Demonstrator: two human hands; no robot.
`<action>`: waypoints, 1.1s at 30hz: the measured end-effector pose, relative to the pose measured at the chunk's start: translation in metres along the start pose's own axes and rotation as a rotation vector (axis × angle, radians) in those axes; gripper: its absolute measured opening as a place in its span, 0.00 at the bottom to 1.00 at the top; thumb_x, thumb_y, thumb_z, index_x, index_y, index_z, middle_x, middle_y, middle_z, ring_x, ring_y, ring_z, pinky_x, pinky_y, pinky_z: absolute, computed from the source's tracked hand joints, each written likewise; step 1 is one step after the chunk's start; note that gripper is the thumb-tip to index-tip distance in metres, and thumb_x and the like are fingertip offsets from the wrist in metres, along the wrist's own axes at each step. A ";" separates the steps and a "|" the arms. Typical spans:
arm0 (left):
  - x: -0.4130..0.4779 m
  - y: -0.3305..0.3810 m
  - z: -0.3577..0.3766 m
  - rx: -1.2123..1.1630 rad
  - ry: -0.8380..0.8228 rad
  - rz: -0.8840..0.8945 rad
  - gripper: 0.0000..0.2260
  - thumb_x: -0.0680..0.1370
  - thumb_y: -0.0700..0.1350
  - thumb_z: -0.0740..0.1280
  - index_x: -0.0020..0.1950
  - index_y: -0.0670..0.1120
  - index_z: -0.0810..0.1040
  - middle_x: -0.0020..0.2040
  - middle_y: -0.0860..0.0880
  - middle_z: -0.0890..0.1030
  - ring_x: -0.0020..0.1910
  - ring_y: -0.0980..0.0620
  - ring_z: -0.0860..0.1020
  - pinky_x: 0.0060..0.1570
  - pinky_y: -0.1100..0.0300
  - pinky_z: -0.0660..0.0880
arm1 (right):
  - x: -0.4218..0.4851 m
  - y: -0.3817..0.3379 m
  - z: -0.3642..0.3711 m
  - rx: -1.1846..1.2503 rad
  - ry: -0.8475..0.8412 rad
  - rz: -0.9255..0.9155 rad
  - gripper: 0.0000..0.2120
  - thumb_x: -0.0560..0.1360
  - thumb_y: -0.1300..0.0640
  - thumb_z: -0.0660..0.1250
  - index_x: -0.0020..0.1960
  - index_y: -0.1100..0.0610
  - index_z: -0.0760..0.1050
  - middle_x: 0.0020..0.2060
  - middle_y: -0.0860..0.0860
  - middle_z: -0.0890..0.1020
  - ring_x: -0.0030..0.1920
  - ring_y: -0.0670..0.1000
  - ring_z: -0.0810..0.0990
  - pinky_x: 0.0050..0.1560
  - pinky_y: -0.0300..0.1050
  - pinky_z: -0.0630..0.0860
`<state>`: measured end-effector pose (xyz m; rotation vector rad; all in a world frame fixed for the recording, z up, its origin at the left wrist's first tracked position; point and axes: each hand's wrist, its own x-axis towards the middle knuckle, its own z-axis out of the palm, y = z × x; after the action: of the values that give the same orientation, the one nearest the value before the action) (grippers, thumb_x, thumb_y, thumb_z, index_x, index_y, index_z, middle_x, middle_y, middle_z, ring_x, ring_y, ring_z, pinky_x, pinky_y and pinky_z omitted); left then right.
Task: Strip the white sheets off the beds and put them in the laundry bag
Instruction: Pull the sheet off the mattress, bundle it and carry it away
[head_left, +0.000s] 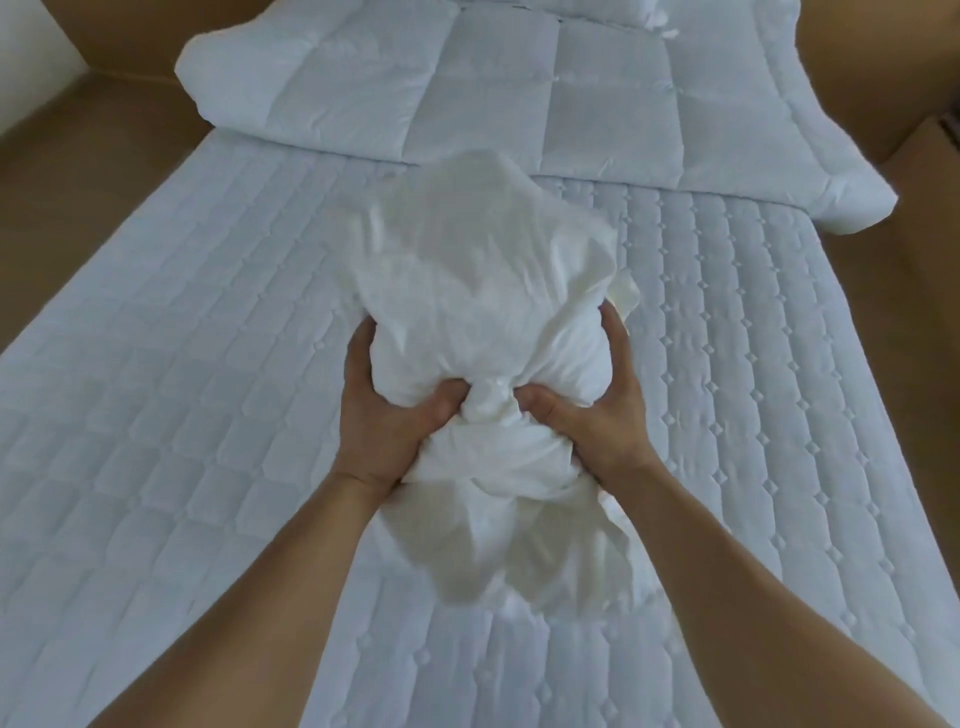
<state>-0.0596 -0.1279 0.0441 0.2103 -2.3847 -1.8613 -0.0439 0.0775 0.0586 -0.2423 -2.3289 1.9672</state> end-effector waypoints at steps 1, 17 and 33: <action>0.001 -0.005 0.005 0.013 0.006 -0.017 0.49 0.57 0.64 0.77 0.74 0.52 0.64 0.70 0.51 0.72 0.66 0.53 0.74 0.62 0.57 0.73 | 0.003 0.006 0.000 -0.026 0.010 -0.015 0.52 0.53 0.37 0.80 0.72 0.33 0.60 0.69 0.37 0.70 0.69 0.40 0.70 0.66 0.39 0.70; -0.025 -0.013 0.011 0.978 -0.132 0.393 0.47 0.64 0.58 0.65 0.79 0.51 0.48 0.80 0.40 0.47 0.79 0.37 0.38 0.73 0.34 0.44 | -0.068 0.092 0.015 -0.172 0.046 0.421 0.49 0.54 0.29 0.70 0.73 0.38 0.62 0.64 0.38 0.70 0.63 0.42 0.68 0.63 0.45 0.69; 0.020 -0.048 0.016 0.841 -0.625 -0.283 0.49 0.63 0.82 0.44 0.79 0.57 0.56 0.73 0.52 0.71 0.71 0.44 0.71 0.68 0.45 0.67 | -0.070 0.088 0.018 -0.577 -0.053 0.462 0.54 0.53 0.14 0.56 0.75 0.34 0.52 0.73 0.39 0.63 0.79 0.51 0.50 0.75 0.68 0.49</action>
<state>-0.0802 -0.1280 -0.0060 0.0176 -3.6257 -0.9349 0.0278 0.0618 -0.0281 -0.8369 -3.0387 1.3775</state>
